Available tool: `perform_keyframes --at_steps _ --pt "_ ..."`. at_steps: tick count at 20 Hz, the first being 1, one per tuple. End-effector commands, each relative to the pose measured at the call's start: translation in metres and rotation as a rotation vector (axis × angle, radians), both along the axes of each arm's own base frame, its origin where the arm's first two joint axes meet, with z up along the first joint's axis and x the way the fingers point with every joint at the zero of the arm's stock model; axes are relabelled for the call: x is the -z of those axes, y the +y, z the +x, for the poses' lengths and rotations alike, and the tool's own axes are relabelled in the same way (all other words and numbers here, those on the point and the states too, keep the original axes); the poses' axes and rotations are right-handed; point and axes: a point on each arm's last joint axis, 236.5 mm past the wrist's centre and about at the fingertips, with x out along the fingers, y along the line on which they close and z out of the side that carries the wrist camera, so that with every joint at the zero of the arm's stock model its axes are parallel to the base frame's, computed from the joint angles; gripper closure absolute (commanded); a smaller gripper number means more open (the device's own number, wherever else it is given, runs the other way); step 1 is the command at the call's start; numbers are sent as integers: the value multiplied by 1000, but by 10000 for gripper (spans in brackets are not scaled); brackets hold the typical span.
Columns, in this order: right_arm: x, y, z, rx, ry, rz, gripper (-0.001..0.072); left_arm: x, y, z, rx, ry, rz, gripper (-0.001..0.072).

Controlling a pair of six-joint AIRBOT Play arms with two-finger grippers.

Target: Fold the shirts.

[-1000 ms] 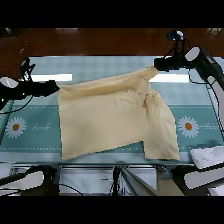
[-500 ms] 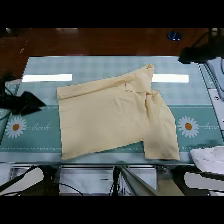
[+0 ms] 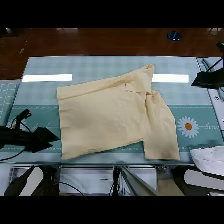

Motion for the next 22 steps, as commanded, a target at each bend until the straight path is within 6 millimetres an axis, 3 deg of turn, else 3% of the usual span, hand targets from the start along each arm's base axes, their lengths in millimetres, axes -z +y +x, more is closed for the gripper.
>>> perform_keyframes --at_steps 1,6,11,17,22 --pt "9 0 -9 9 22 42 222 13 7 -30 21 96 66 91" --pt "9 -1 -9 4 21 39 223 21 3 -31 69 143 46 91" --pt "9 0 -10 1 26 40 223 42 -9 -22 146 170 26 92" --pt "11 1 -15 -4 46 44 223 71 -17 -25 205 244 26 91" --pt "11 3 -19 -9 63 51 224 89 -36 -4 178 210 18 93"
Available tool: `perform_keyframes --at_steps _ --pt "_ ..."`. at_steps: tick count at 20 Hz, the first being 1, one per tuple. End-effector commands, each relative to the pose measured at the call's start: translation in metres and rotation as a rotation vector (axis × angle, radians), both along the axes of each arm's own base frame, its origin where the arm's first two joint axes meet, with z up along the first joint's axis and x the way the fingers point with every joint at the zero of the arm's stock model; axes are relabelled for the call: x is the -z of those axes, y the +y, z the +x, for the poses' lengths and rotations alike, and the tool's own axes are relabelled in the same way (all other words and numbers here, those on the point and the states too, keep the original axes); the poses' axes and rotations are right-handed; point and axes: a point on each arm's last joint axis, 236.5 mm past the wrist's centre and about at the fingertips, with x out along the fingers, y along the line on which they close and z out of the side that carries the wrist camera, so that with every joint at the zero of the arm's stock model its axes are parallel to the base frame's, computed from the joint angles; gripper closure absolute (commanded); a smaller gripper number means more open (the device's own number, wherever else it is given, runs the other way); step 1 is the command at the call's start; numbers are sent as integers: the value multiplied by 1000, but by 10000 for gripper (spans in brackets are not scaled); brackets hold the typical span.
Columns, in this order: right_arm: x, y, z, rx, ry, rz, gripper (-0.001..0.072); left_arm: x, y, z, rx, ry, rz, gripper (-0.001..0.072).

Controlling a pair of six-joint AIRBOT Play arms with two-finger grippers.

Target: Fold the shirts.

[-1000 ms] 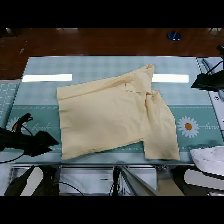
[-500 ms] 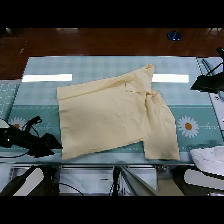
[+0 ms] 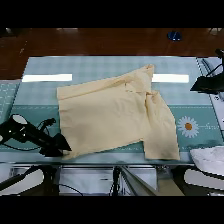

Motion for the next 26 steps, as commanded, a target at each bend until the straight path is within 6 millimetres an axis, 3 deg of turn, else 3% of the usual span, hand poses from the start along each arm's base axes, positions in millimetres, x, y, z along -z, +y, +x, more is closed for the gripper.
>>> perform_keyframes --at_steps 1,2,3,5,7,10,11,15,19,22,26 --pt "0 2 -4 -3 16 7 224 30 -3 31 -31 -98 70 99" --pt "-1 2 -5 -4 17 7 225 31 -5 31 -19 -88 73 154" --pt "-3 2 -6 -5 14 6 226 33 -7 32 -4 -84 71 286" --pt "-11 3 -6 -5 -6 -2 227 35 -9 39 7 -84 69 632" --pt "-20 3 -7 -5 -27 -12 226 34 -9 47 26 -110 62 678" --pt "-20 -5 -15 -1 -5 -45 213 28 -8 54 61 -147 40 678" --pt "-16 -7 -19 10 10 -34 161 26 -9 54 78 -154 27 679" --pt "36 -6 -67 69 145 123 161 21 -10 53 101 -158 7 678" --pt "89 21 -102 38 189 260 161 21 -10 53 105 -162 4 678" --pt "106 35 -109 30 183 296 161 21 -10 53 105 -162 4 678" --pt "114 49 -96 64 155 387 163 21 -10 53 106 -162 4 678"
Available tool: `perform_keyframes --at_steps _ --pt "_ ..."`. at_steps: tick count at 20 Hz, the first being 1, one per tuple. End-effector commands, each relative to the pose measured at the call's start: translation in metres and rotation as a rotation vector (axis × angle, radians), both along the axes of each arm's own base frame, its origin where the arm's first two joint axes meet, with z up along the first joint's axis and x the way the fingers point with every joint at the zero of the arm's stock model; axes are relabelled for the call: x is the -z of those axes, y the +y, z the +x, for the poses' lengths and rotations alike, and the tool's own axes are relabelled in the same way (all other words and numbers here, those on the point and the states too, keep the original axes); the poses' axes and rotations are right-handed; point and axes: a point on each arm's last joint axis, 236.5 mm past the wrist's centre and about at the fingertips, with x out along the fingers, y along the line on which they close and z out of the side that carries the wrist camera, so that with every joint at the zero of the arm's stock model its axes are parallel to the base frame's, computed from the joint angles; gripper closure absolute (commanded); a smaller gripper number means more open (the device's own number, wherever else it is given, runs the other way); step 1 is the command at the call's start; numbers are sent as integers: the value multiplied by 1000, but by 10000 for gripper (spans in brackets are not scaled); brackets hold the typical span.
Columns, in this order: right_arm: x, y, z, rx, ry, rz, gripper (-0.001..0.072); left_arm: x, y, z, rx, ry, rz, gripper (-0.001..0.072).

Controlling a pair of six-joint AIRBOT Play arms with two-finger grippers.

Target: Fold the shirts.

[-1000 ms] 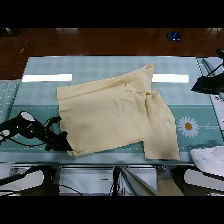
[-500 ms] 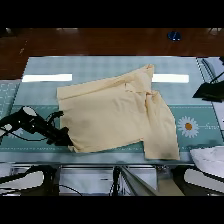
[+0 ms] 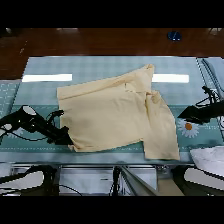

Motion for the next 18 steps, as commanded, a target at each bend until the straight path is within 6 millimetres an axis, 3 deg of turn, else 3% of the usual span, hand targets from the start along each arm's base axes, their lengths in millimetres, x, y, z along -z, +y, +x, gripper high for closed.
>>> perform_keyframes --at_steps 1,8,9,12,13,15,17,18 --pt "9 21 13 47 -31 116 163 8 4 10 -17 -43 31 677" --pt "41 57 16 29 67 184 188 8 4 10 -18 -44 31 677" --pt "46 66 16 10 81 180 263 8 4 10 -17 -44 31 678" --pt "45 92 20 -62 72 189 666 4 4 14 2 -61 16 678" --pt "32 98 26 -69 54 217 688 -4 4 20 16 -85 -3 679" --pt "-17 101 51 -79 -67 250 689 -41 -2 58 -3 -224 -75 680" --pt "-110 102 82 -118 -311 288 691 -123 -3 123 -75 -542 -165 681" --pt "-167 103 95 -122 -457 306 691 -181 0 152 -111 -740 -199 681"
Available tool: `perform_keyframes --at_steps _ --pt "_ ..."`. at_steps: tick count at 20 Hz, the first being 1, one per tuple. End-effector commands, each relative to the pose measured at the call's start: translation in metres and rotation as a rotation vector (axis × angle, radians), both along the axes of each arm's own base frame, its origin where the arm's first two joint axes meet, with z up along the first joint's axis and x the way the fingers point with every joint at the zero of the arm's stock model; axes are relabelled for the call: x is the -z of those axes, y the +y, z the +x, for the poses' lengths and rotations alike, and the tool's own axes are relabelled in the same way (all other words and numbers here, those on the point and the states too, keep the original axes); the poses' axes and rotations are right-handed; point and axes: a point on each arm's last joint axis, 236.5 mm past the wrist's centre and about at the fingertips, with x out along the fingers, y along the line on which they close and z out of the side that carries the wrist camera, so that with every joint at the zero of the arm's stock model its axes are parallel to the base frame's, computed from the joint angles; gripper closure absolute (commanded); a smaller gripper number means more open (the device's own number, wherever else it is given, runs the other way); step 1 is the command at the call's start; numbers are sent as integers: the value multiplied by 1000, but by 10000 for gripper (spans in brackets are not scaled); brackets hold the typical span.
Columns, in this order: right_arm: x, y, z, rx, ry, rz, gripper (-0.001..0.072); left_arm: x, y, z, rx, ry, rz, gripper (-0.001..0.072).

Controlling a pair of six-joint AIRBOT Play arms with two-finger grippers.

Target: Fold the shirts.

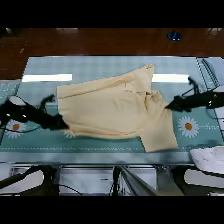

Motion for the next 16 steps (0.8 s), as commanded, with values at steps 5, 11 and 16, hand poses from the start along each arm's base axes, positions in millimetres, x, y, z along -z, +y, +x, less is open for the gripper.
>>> perform_keyframes --at_steps 5,11,16 --pt "-447 42 -9 81 -1131 120 690 -413 11 44 -124 -1221 -1 681" --pt "-615 37 -146 320 -1555 -324 691 -583 -16 -75 -291 -1707 270 681" --pt "-599 19 -190 449 -1461 -484 690 -551 -36 -129 -269 -1524 370 682"
